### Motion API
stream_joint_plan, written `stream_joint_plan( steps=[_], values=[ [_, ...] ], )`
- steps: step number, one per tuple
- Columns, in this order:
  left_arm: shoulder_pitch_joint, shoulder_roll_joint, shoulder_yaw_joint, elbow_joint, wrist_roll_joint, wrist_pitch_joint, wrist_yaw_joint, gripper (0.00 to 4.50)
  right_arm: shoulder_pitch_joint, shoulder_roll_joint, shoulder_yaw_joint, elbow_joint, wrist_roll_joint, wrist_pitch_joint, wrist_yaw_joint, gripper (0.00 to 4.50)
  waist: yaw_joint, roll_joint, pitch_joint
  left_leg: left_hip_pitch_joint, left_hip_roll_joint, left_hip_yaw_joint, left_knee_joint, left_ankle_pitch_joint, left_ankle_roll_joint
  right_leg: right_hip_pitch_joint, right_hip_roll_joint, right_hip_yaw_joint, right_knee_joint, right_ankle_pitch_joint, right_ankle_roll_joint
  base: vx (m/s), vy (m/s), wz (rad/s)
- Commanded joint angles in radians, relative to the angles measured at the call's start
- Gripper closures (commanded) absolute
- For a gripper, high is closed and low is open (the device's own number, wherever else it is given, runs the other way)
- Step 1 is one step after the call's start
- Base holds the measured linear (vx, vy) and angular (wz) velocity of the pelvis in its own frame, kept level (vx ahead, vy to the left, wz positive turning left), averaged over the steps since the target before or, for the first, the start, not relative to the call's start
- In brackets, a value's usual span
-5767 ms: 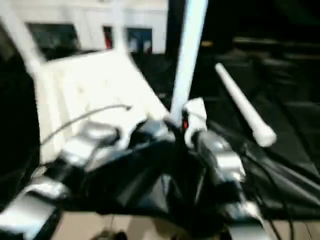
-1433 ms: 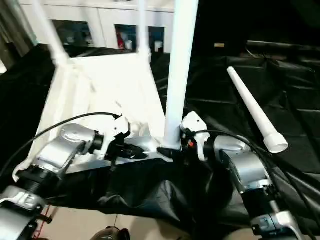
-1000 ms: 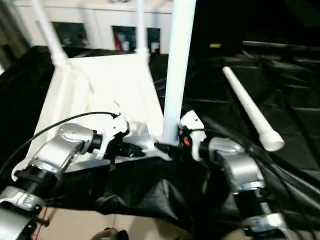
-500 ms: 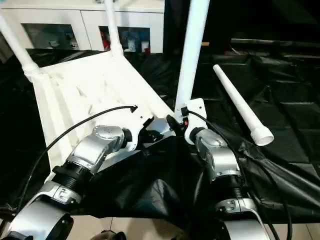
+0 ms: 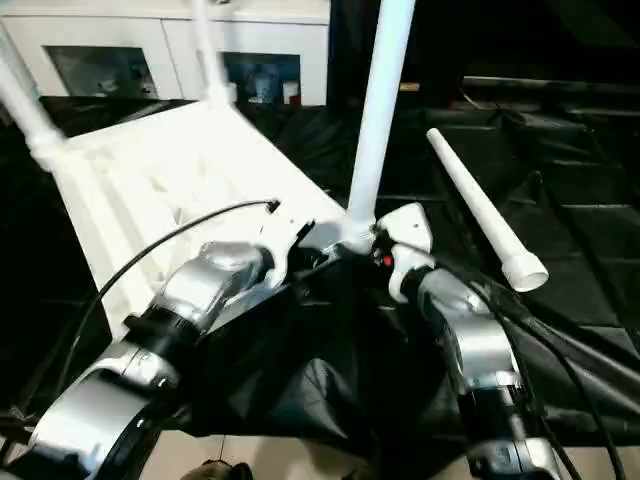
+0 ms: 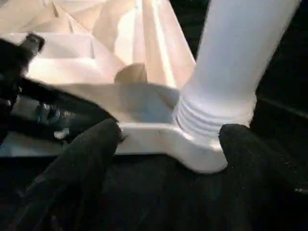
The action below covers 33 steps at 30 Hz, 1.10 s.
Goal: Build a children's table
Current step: Rotate leg to tighten, then rotate table base
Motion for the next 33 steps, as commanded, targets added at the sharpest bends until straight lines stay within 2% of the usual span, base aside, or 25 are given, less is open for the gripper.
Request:
stream_joint_plan(
  steps=[1,2,4,5,8,10,11,12,13,14,15,17,18,19,21,22,23,24,26,27,29,33],
  values=[
    [-0.046,-0.002,0.045,0.004,-0.007,-0.052,0.034,4.22,0.002,-0.015,-0.022,-0.026,0.021,0.016,0.0,0.64,0.008,-0.013,-0.087,0.027,0.055,-0.043,-0.059,-0.187,0.076,0.048,-0.056,0.031,-0.082,-0.155,-0.223,0.0,0.0,0.0],
    [-0.051,-0.007,0.054,0.014,-0.02,-0.061,0.029,4.05,0.005,-0.016,-0.026,-0.034,0.025,0.028,-0.002,0.62,0.009,-0.012,-0.087,0.027,0.055,-0.043,-0.058,-0.181,0.08,0.049,-0.057,0.031,-0.079,-0.139,-0.229,0.0,0.0,0.0],
    [-0.055,-0.014,0.065,0.018,-0.041,-0.074,0.014,4.05,0.009,-0.015,-0.027,-0.047,0.031,0.045,-0.007,0.62,0.009,-0.012,-0.086,0.028,0.055,-0.043,-0.058,-0.183,0.087,0.049,-0.057,0.03,-0.08,-0.131,-0.237,0.0,0.0,0.0],
    [-0.055,-0.018,0.074,0.011,-0.053,-0.074,0.013,3.83,0.011,-0.012,-0.025,-0.051,0.03,0.048,-0.012,0.62,0.01,-0.015,-0.084,0.027,0.056,-0.042,-0.058,-0.183,0.089,0.049,-0.059,0.03,-0.081,-0.132,-0.244,0.0,0.0,0.0],
    [-0.038,0.008,0.121,-0.049,-0.064,-0.101,0.093,3.56,-0.004,0.051,-0.041,0.0,0.005,0.068,-0.121,0.62,0.011,-0.016,-0.078,0.029,0.06,-0.045,-0.064,-0.207,0.078,0.043,-0.06,0.029,-0.08,-0.17,-0.246,0.0,0.0,0.0],
    [-0.019,0.037,0.135,-0.087,-0.056,-0.086,0.121,3.44,-0.008,0.064,-0.038,0.015,0.001,0.074,-0.14,0.62,0.009,-0.016,-0.077,0.031,0.059,-0.044,-0.064,-0.221,0.072,0.041,-0.059,0.029,-0.084,-0.194,-0.24,0.0,0.0,0.0],
    [-0.005,0.056,0.142,-0.111,-0.051,-0.079,0.131,3.39,-0.009,0.07,-0.034,0.019,0.0,0.078,-0.145,0.62,0.009,-0.018,-0.072,0.03,0.059,-0.045,-0.067,-0.231,0.065,0.041,-0.057,0.029,-0.085,-0.216,-0.23,0.0,0.0,0.0],
    [0.0,0.061,0.144,-0.118,-0.05,-0.076,0.133,3.31,-0.009,0.071,-0.033,0.02,0.0,0.079,-0.146,0.62,0.008,-0.015,-0.073,0.031,0.06,-0.045,-0.069,-0.236,0.057,0.039,-0.057,0.03,-0.084,-0.229,-0.219,0.0,0.0,0.0],
    [0.024,0.086,0.166,-0.164,-0.04,-0.061,0.158,3.22,-0.01,0.077,-0.022,0.022,0.001,0.09,-0.143,0.62,0.007,-0.014,-0.071,0.033,0.058,-0.044,-0.069,-0.24,0.055,0.037,-0.055,0.03,-0.086,-0.234,-0.214,0.0,0.0,0.0],
    [0.058,0.121,0.195,-0.233,-0.019,-0.041,0.196,3.12,-0.012,0.083,-0.002,0.026,-0.006,0.1,-0.138,0.62,0.004,-0.018,-0.07,0.029,0.06,-0.045,-0.072,-0.238,0.052,0.039,-0.053,0.031,-0.084,-0.225,-0.209,0.0,0.0,0.0],
    [0.083,0.146,0.214,-0.281,-0.005,-0.029,0.223,3.12,-0.012,0.087,0.012,0.028,-0.011,0.108,-0.135,0.62,0.004,-0.015,-0.072,0.03,0.063,-0.048,-0.072,-0.232,0.049,0.041,-0.054,0.03,-0.078,-0.211,-0.211,0.0,0.0,0.0],
    [0.136,0.195,0.269,-0.388,0.031,-0.008,0.293,2.92,-0.015,0.098,0.042,0.04,-0.023,0.122,-0.13,0.62,-0.001,-0.013,-0.071,0.03,0.063,-0.047,-0.073,-0.231,0.047,0.037,-0.054,0.031,-0.079,-0.21,-0.208,0.0,0.0,0.0],
    [0.168,0.221,0.304,-0.442,0.064,0.001,0.35,2.92,-0.024,0.11,0.053,0.057,-0.031,0.118,-0.136,0.62,0.0,-0.011,-0.069,0.032,0.068,-0.048,-0.075,-0.245,0.035,0.034,-0.056,0.032,-0.077,-0.219,-0.206,0.0,0.0,0.0],
    [0.2,0.247,0.328,-0.487,0.097,0.007,0.388,2.8,-0.034,0.122,0.057,0.075,-0.034,0.115,-0.142,0.62,-0.004,-0.013,-0.066,0.027,0.066,-0.049,-0.078,-0.249,0.033,0.035,-0.054,0.031,-0.08,-0.23,-0.2,0.0,0.0,0.0],
    [0.25,0.283,0.354,-0.549,0.145,0.012,0.444,2.71,-0.052,0.14,0.06,0.103,-0.032,0.112,-0.152,0.62,-0.002,-0.003,-0.066,0.038,0.07,-0.051,-0.081,-0.286,0.002,0.025,-0.052,0.033,-0.081,-0.258,-0.187,0.0,0.0,0.0],
    [0.29,0.301,0.373,-0.588,0.176,0.015,0.478,2.71,-0.067,0.147,0.062,0.127,-0.037,0.103,-0.159,0.62,-0.003,-0.004,-0.063,0.035,0.068,-0.051,-0.084,-0.293,-0.003,0.025,-0.05,0.033,-0.083,-0.265,-0.181,0.0,0.0,0.0],
    [0.327,0.314,0.396,-0.62,0.203,0.017,0.511,2.71,-0.081,0.154,0.062,0.15,-0.04,0.097,-0.166,0.62,0.002,0.0,-0.063,0.047,0.069,-0.049,-0.085,-0.323,-0.026,0.015,-0.046,0.035,-0.085,-0.277,-0.169,0.0,0.0,0.0],
    [0.327,0.314,0.396,-0.62,0.203,0.017,0.511,2.71,-0.081,0.154,0.062,0.15,-0.04,0.097,-0.166,0.62,0.003,0.001,-0.062,0.046,0.07,-0.051,-0.086,-0.329,-0.036,0.015,-0.047,0.035,-0.081,-0.269,-0.17,0.0,0.0,0.0],
    [0.422,0.339,0.455,-0.69,0.257,0.04,0.585,2.71,-0.117,0.17,0.054,0.212,-0.05,0.077,-0.192,0.62,-0.001,0.001,-0.061,0.037,0.07,-0.055,-0.093,-0.344,-0.052,0.02,-0.048,0.034,-0.079,-0.259,-0.163,0.0,0.0,0.0],
    [0.458,0.349,0.476,-0.71,0.272,0.056,0.598,2.71,-0.132,0.175,0.05,0.234,-0.051,0.072,-0.2,0.62,-0.001,0.002,-0.06,0.04,0.065,-0.052,-0.092,-0.366,-0.056,0.014,-0.046,0.035,-0.084,-0.28,-0.152,0.0,0.0,0.0],
    [0.509,0.361,0.499,-0.734,0.281,0.086,0.615,2.71,-0.151,0.18,0.042,0.26,-0.05,0.066,-0.211,0.62,-0.003,0.002,-0.062,0.04,0.064,-0.054,-0.092,-0.382,-0.062,0.013,-0.048,0.036,-0.084,-0.294,-0.148,0.0,0.0,0.0],
    [0.579,0.378,0.483,-0.734,0.264,0.138,0.574,2.71,-0.18,0.186,0.029,0.298,-0.045,0.051,-0.227,0.62,0.002,0.004,-0.061,0.047,0.063,-0.055,-0.094,-0.429,-0.077,0.004,-0.047,0.038,-0.09,-0.327,-0.132,0.0,0.0,0.0]
  ],
)
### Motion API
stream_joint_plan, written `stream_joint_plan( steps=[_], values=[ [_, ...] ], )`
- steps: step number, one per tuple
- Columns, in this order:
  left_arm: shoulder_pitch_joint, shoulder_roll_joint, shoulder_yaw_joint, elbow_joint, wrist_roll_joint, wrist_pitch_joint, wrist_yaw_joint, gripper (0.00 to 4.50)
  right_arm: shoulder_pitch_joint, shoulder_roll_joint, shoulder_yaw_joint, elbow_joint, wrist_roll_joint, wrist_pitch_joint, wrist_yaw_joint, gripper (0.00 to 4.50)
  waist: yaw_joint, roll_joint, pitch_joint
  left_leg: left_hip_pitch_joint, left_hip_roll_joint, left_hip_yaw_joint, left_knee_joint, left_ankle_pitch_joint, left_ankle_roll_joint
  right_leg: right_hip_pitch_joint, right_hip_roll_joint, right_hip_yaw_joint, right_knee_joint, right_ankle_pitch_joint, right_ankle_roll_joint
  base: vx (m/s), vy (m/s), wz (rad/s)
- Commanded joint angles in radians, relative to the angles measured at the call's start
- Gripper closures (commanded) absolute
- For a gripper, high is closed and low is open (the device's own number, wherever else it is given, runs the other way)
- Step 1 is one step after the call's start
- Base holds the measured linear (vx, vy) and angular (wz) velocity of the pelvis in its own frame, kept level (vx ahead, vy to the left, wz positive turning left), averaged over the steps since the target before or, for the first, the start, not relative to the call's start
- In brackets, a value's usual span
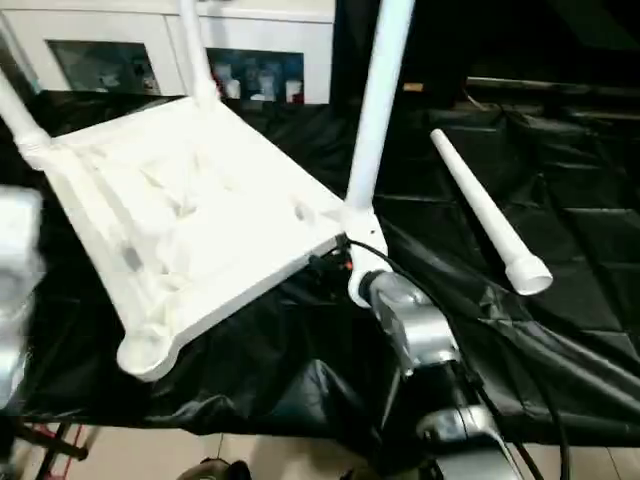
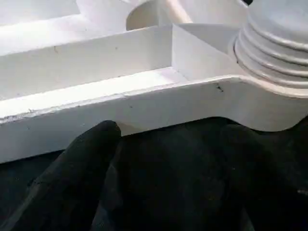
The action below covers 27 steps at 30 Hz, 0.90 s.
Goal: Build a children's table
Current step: Rotate table base
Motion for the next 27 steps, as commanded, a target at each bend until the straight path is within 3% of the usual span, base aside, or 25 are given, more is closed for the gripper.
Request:
stream_joint_plan(
  steps=[1,6,8,12,17,18,21,23,24,25,27],
  values=[
    [0.017,0.016,-0.033,-0.015,-0.017,0.034,-0.051,2.71,-0.023,0.004,-0.01,0.015,0.004,-0.016,-0.013,0.62,0.001,0.012,-0.066,0.049,0.063,-0.054,-0.091,-0.428,-0.077,0.004,-0.05,0.038,-0.086,-0.322,-0.138,0.0,0.0,0.0],
    [0.072,0.012,-0.181,-0.105,-0.106,0.134,-0.296,2.71,-0.044,-0.004,-0.021,0.044,0.0,-0.038,-0.017,0.62,0.003,0.016,-0.07,0.049,0.064,-0.052,-0.093,-0.421,-0.088,0.004,-0.051,0.04,-0.08,-0.274,-0.152,0.0,0.0,0.0],
    [0.089,0.024,-0.266,-0.17,-0.179,0.151,-0.427,2.71,-0.028,-0.027,-0.027,0.002,-0.004,-0.023,-0.018,0.62,0.003,0.014,-0.071,0.045,0.065,-0.051,-0.095,-0.41,-0.087,0.008,-0.049,0.04,-0.079,-0.242,-0.157,0.0,0.0,0.0],
    [0.118,0.055,-0.345,-0.247,-0.237,0.213,-0.528,2.71,0.001,-0.054,-0.039,-0.077,0.002,0.018,-0.014,0.62,0.016,0.009,-0.073,0.046,0.063,-0.044,-0.091,-0.347,-0.068,0.014,-0.048,0.041,-0.072,-0.207,-0.156,0.0,0.0,0.0],
    [0.097,0.035,-0.417,-0.289,-0.294,0.194,-0.634,2.71,0.073,-0.142,-0.051,-0.263,-0.015,0.15,-0.011,0.62,0.018,0.003,-0.073,0.043,0.061,-0.041,-0.089,-0.298,-0.054,0.021,-0.046,0.042,-0.075,-0.206,-0.15,0.0,0.0,0.0],
    [0.079,0.014,-0.427,-0.268,-0.298,0.158,-0.636,2.71,0.084,-0.165,-0.053,-0.297,-0.019,0.189,-0.009,0.62,0.015,-0.003,-0.072,0.043,0.061,-0.04,-0.088,-0.303,-0.055,0.022,-0.046,0.043,-0.077,-0.222,-0.146,0.0,0.0,0.0],
    [0.043,-0.033,-0.444,-0.226,-0.316,0.117,-0.63,2.71,0.101,-0.202,-0.068,-0.359,-0.007,0.255,0.007,0.62,0.013,-0.005,-0.072,0.042,0.06,-0.043,-0.088,-0.331,-0.057,0.023,-0.05,0.043,-0.085,-0.301,-0.124,0.0,0.0,0.0],
    [0.011,-0.091,-0.481,-0.183,-0.337,0.059,-0.634,2.66,0.101,-0.227,-0.133,-0.408,0.055,0.333,0.029,0.45,0.014,-0.007,-0.071,0.046,0.06,-0.043,-0.085,-0.34,-0.051,0.02,-0.051,0.046,-0.09,-0.325,-0.113,0.0,0.0,0.0],
    [0.01,-0.093,-0.484,-0.182,-0.337,0.056,-0.634,2.64,0.1,-0.23,-0.136,-0.409,0.055,0.337,0.028,0.35,0.012,-0.01,-0.071,0.041,0.062,-0.044,-0.086,-0.325,-0.047,0.023,-0.052,0.045,-0.089,-0.317,-0.113,0.0,0.0,0.0],
    [0.003,-0.106,-0.501,-0.175,-0.338,0.042,-0.635,2.64,0.091,-0.247,-0.155,-0.415,0.053,0.361,0.021,0.35,0.012,-0.003,-0.07,0.043,0.062,-0.044,-0.086,-0.32,-0.049,0.02,-0.051,0.046,-0.089,-0.31,-0.114,0.0,0.0,0.0],
    [0.001,-0.107,-0.526,-0.196,-0.345,0.055,-0.652,2.64,0.059,-0.293,-0.186,-0.401,0.041,0.4,0.005,0.23,0.006,-0.011,-0.072,0.04,0.059,-0.042,-0.083,-0.292,-0.044,0.026,-0.047,0.044,-0.085,-0.266,-0.127,0.0,0.0,0.0]
  ],
)
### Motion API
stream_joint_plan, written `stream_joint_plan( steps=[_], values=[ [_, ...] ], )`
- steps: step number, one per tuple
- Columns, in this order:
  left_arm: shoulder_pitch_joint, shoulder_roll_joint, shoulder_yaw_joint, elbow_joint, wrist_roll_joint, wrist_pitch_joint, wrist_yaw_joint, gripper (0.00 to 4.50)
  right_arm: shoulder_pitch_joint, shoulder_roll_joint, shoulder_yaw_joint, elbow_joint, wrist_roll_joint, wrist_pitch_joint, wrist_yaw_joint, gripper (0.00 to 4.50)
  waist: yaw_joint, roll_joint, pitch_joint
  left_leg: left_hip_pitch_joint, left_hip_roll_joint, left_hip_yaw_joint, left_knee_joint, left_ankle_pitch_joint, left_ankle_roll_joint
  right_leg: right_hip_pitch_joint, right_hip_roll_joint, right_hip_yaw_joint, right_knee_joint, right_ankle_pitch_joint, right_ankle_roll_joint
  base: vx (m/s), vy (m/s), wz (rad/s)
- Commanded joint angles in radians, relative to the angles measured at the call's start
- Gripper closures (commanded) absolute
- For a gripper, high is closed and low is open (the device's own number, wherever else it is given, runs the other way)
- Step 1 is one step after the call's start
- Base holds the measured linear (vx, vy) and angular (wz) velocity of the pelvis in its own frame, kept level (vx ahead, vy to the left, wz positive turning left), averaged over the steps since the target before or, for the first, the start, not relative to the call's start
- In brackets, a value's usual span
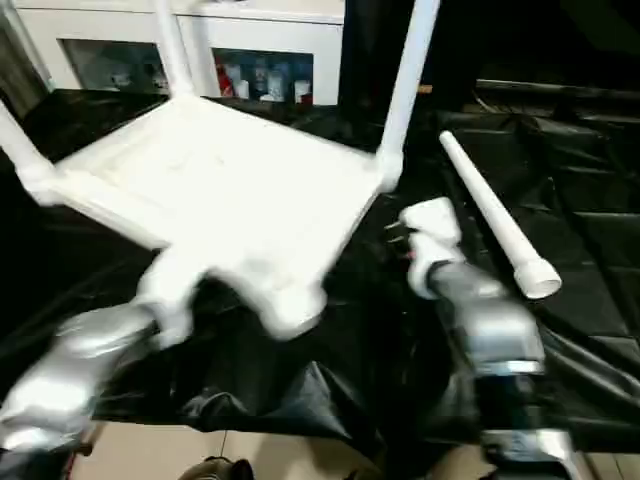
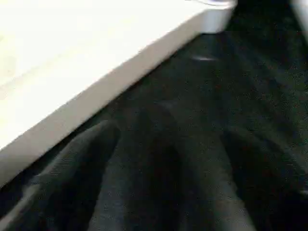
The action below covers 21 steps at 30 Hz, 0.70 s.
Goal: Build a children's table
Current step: Rotate table base, then pick table leg
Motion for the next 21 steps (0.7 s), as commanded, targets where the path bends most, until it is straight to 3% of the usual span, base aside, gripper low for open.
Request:
stream_joint_plan(
  steps=[1,4,5,6,7,9,10,11,12,13,14,15,16,18,19,20,21],
  values=[
    [0.007,0.02,-0.003,-0.037,-0.012,0.013,-0.02,2.64,-0.041,-0.047,-0.053,0.018,-0.003,0.042,-0.012,0.11,-0.002,-0.01,-0.071,0.036,0.06,-0.044,-0.078,-0.286,-0.038,0.026,-0.048,0.039,-0.08,-0.264,-0.138,0.0,0.0,0.0],
    [0.021,0.045,0.01,-0.084,-0.033,0.026,-0.054,2.64,-0.084,-0.086,-0.071,0.05,-0.003,0.059,-0.007,0.11,-0.014,-0.012,-0.065,0.031,0.056,-0.042,-0.073,-0.264,-0.014,0.03,-0.05,0.037,-0.082,-0.26,-0.16,0.0,0.0,0.0],
    [0.034,0.073,0.017,-0.124,-0.059,0.039,-0.092,2.64,-0.118,-0.109,-0.072,0.105,-0.012,0.046,-0.004,0.11,-0.015,-0.011,-0.053,0.029,0.057,-0.042,-0.076,-0.264,-0.005,0.024,-0.05,0.037,-0.086,-0.27,-0.161,0.0,0.0,0.0],
    [0.048,0.102,0.025,-0.166,-0.091,0.057,-0.133,2.64,-0.152,-0.133,-0.07,0.164,-0.022,0.034,-0.004,0.11,-0.018,-0.009,-0.052,0.03,0.055,-0.043,-0.076,-0.266,-0.003,0.026,-0.05,0.035,-0.085,-0.283,-0.171,0.0,0.0,0.0],
    [0.06,0.13,0.032,-0.204,-0.119,0.076,-0.167,2.64,-0.184,-0.155,-0.063,0.227,-0.033,0.016,-0.001,0.11,-0.02,-0.009,-0.054,0.032,0.056,-0.043,-0.073,-0.264,-0.004,0.026,-0.051,0.034,-0.081,-0.281,-0.181,0.0,0.0,0.0],
    [0.078,0.179,0.041,-0.255,-0.151,0.086,-0.208,2.64,-0.241,-0.187,-0.044,0.344,-0.053,-0.007,0.005,0.11,-0.019,-0.002,-0.039,0.036,0.055,-0.041,-0.075,-0.29,-0.01,0.018,-0.046,0.033,-0.087,-0.291,-0.198,0.0,0.0,0.0],
    [0.078,0.196,0.058,-0.273,-0.174,0.101,-0.225,2.64,-0.285,-0.203,-0.028,0.44,-0.07,-0.026,0.006,0.11,-0.02,-0.004,-0.04,0.038,0.054,-0.04,-0.074,-0.296,-0.012,0.019,-0.044,0.032,-0.084,-0.293,-0.203,0.0,0.0,0.0],
    [0.072,0.205,0.081,-0.286,-0.205,0.128,-0.237,2.64,-0.329,-0.214,-0.02,0.534,-0.084,-0.047,0.0,0.11,-0.02,0.001,-0.024,0.043,0.053,-0.042,-0.076,-0.35,-0.027,0.011,-0.044,0.031,-0.085,-0.337,-0.216,0.0,0.0,0.0],
    [0.069,0.21,0.099,-0.297,-0.227,0.148,-0.245,2.47,-0.355,-0.22,-0.016,0.589,-0.092,-0.058,-0.004,0.04,-0.018,0.004,-0.018,0.041,0.052,-0.044,-0.078,-0.362,-0.03,0.012,-0.045,0.032,-0.088,-0.347,-0.211,0.0,0.0,0.0],
    [0.069,0.21,0.099,-0.297,-0.227,0.148,-0.245,2.47,-0.355,-0.22,-0.016,0.589,-0.092,-0.058,-0.004,0.04,-0.018,0.004,-0.019,0.043,0.053,-0.043,-0.075,-0.363,-0.035,0.012,-0.046,0.033,-0.086,-0.346,-0.217,0.0,0.0,0.0],
    [0.061,0.224,0.132,-0.33,-0.266,0.197,-0.252,2.37,-0.408,-0.228,-0.011,0.7,-0.113,-0.102,-0.013,0.0,-0.011,0.013,-0.006,0.041,0.053,-0.043,-0.08,-0.357,-0.031,0.008,-0.045,0.036,-0.089,-0.329,-0.209,0.0,0.0,0.0],
    [0.061,0.224,0.132,-0.33,-0.266,0.197,-0.252,2.3,-0.408,-0.228,-0.011,0.7,-0.113,-0.102,-0.013,0.0,-0.014,0.012,-0.005,0.041,0.053,-0.044,-0.082,-0.365,-0.039,0.011,-0.043,0.033,-0.083,-0.321,-0.226,0.0,0.0,0.0],
    [0.059,0.249,0.142,-0.359,-0.278,0.213,-0.264,2.27,-0.449,-0.233,-0.004,0.796,-0.132,-0.149,-0.016,0.0,-0.011,0.011,-0.006,0.041,0.055,-0.044,-0.081,-0.35,-0.038,0.013,-0.046,0.034,-0.081,-0.296,-0.229,0.0,0.0,0.0],
    [0.064,0.272,0.148,-0.382,-0.289,0.229,-0.278,2.2,-0.473,-0.236,0.005,0.865,-0.15,-0.178,-0.028,0.0,-0.009,0.016,0.012,0.03,0.055,-0.043,-0.081,-0.296,-0.013,0.015,-0.046,0.036,-0.073,-0.219,-0.263,0.0,0.0,0.0],
    [0.067,0.283,0.152,-0.393,-0.298,0.239,-0.282,2.06,-0.482,-0.237,0.007,0.891,-0.152,-0.193,-0.029,0.0,-0.008,0.016,0.013,0.028,0.054,-0.042,-0.08,-0.276,-0.004,0.018,-0.047,0.036,-0.071,-0.198,-0.27,0.0,0.0,0.0],
    [0.069,0.294,0.159,-0.403,-0.307,0.249,-0.287,1.91,-0.492,-0.238,0.014,0.922,-0.159,-0.203,-0.029,0.0,-0.006,0.017,0.011,0.025,0.054,-0.039,-0.075,-0.213,0.02,0.023,-0.047,0.036,-0.064,-0.133,-0.287,0.0,0.0,0.0],
    [0.071,0.306,0.165,-0.413,-0.32,0.259,-0.287,1.9,-0.508,-0.24,0.021,0.96,-0.165,-0.218,-0.027,0.0,-0.001,0.026,0.018,0.019,0.054,-0.037,-0.072,-0.15,0.05,0.02,-0.045,0.034,-0.058,-0.06,-0.307,0.0,0.0,0.0]
  ],
)
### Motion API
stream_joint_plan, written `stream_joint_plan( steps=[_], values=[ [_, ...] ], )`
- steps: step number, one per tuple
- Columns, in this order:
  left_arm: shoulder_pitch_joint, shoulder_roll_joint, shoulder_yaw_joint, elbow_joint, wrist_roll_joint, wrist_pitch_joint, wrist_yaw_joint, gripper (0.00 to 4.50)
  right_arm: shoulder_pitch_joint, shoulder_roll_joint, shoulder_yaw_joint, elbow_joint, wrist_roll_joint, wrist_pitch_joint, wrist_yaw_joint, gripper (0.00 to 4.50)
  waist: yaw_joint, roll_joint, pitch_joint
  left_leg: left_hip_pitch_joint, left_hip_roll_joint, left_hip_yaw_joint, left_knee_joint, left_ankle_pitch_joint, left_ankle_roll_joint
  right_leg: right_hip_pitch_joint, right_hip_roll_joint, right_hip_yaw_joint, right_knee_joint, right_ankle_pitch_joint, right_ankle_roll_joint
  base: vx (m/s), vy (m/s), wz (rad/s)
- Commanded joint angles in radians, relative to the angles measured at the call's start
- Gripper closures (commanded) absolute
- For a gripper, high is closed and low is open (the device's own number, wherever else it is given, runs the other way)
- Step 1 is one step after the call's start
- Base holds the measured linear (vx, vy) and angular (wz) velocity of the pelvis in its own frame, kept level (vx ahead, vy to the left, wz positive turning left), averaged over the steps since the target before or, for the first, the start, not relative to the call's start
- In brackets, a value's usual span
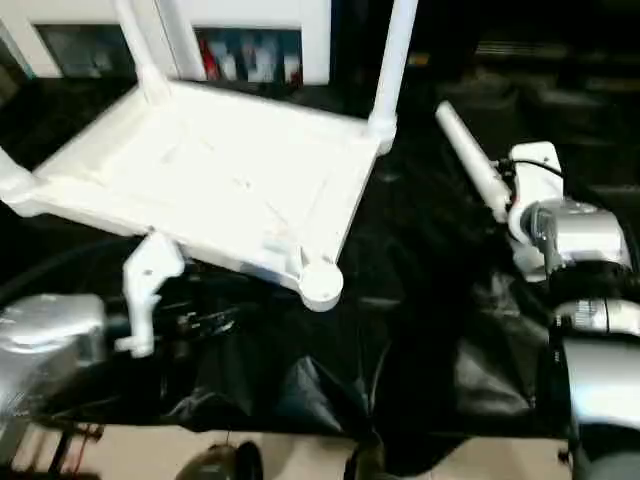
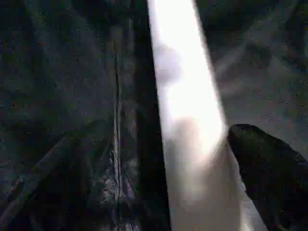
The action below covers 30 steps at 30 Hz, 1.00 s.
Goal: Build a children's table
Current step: Pick table leg
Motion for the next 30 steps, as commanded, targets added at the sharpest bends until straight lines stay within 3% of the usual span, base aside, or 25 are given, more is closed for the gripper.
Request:
stream_joint_plan(
  steps=[1,2,4,7,11,12,16,17,18,19,21,28,30],
  values=[
    [0.007,0.021,0.016,-0.033,-0.023,0.023,-0.013,1.85,-0.026,-0.012,0.01,0.05,-0.02,-0.02,-0.002,0.0,0.006,-0.011,-0.059,0.037,0.054,-0.036,-0.063,-0.134,0.061,0.039,-0.044,0.035,-0.053,-0.042,-0.315,0.0,0.0,0.0],
    [0.008,0.05,0.037,-0.057,-0.055,0.053,-0.024,1.73,-0.065,-0.02,0.018,0.129,-0.034,-0.047,-0.011,0.0,0.01,-0.002,-0.047,0.035,0.054,-0.037,-0.064,-0.135,0.072,0.037,-0.046,0.033,-0.052,-0.053,-0.327,0.0,0.0,0.0],
    [0.006,0.079,0.05,-0.075,-0.079,0.079,-0.042,1.48,-0.096,-0.029,0.022,0.179,-0.046,-0.054,-0.012,0.0,0.013,0.001,-0.032,0.036,0.057,-0.036,-0.067,-0.172,0.073,0.038,-0.05,0.035,-0.058,-0.114,-0.335,0.0,0.0,0.0],
    [0.003,0.103,0.06,-0.089,-0.099,0.101,-0.049,1.3,-0.132,-0.04,0.021,0.234,-0.054,-0.057,0.009,0.0,0.017,0.005,-0.02,0.04,0.06,-0.036,-0.07,-0.189,0.059,0.036,-0.051,0.036,-0.057,-0.151,-0.337,0.0,0.0,0.0],
    [-0.015,0.135,0.064,-0.094,-0.13,0.126,-0.07,0.99,-0.171,-0.065,0.05,0.267,-0.075,-0.025,0.089,0.0,0.018,0.006,-0.015,0.043,0.061,-0.036,-0.074,-0.213,0.04,0.034,-0.05,0.036,-0.059,-0.18,-0.333,0.0,0.0,0.0],
    [-0.02,0.148,0.062,-0.094,-0.14,0.133,-0.075,0.87,-0.183,-0.073,0.061,0.278,-0.083,-0.02,0.11,0.36,0.017,0.002,-0.018,0.043,0.06,-0.036,-0.073,-0.213,0.04,0.037,-0.049,0.036,-0.058,-0.178,-0.335,0.0,0.0,0.0],
    [-0.026,0.184,0.055,-0.099,-0.164,0.157,-0.093,0.57,-0.208,-0.089,0.076,0.302,-0.098,-0.014,0.16,0.49,0.018,-0.004,-0.026,0.042,0.062,-0.033,-0.067,-0.161,0.052,0.043,-0.053,0.039,-0.049,-0.131,-0.356,0.0,0.0,0.0],
    [-0.029,0.197,0.049,-0.098,-0.163,0.156,-0.098,0.54,-0.217,-0.096,0.081,0.31,-0.106,-0.015,0.169,0.66,0.019,-0.001,-0.023,0.039,0.062,-0.032,-0.065,-0.142,0.061,0.041,-0.053,0.039,-0.049,-0.116,-0.362,0.0,0.0,0.0],
    [-0.033,0.203,0.044,-0.094,-0.159,0.149,-0.096,0.51,-0.223,-0.104,0.087,0.316,-0.116,-0.017,0.178,0.78,0.017,-0.009,-0.03,0.041,0.061,-0.03,-0.063,-0.13,0.066,0.044,-0.053,0.039,-0.047,-0.105,-0.365,0.0,0.0,0.0],
    [-0.035,0.203,0.044,-0.092,-0.156,0.146,-0.094,0.35,-0.224,-0.105,0.088,0.317,-0.119,-0.017,0.18,0.82,0.02,-0.005,-0.033,0.04,0.062,-0.031,-0.06,-0.11,0.077,0.045,-0.055,0.039,-0.044,-0.09,-0.37,0.0,0.0,0.0],
    [-0.053,0.195,0.039,-0.077,-0.149,0.131,-0.08,0.14,-0.228,-0.112,0.098,0.323,-0.13,-0.021,0.185,0.96,0.021,-0.01,-0.041,0.039,0.061,-0.028,-0.054,-0.073,0.096,0.049,-0.053,0.04,-0.039,-0.054,-0.379,0.0,0.0,0.0],
    [-0.105,0.163,0.028,-0.048,-0.181,0.121,-0.07,0.0,-0.222,-0.122,0.106,0.334,-0.143,-0.03,0.191,1.64,0.026,-0.017,-0.055,0.034,0.059,-0.03,-0.042,-0.074,0.097,0.053,-0.055,0.039,-0.031,-0.073,-0.38,0.0,0.0,0.0],
    [-0.118,0.151,0.025,-0.044,-0.201,0.12,-0.076,0.0,-0.219,-0.124,0.103,0.339,-0.146,-0.032,0.188,1.71,0.026,-0.024,-0.067,0.033,0.058,-0.03,-0.037,-0.071,0.093,0.057,-0.055,0.038,-0.027,-0.077,-0.378,0.0,0.0,0.0]
  ],
)
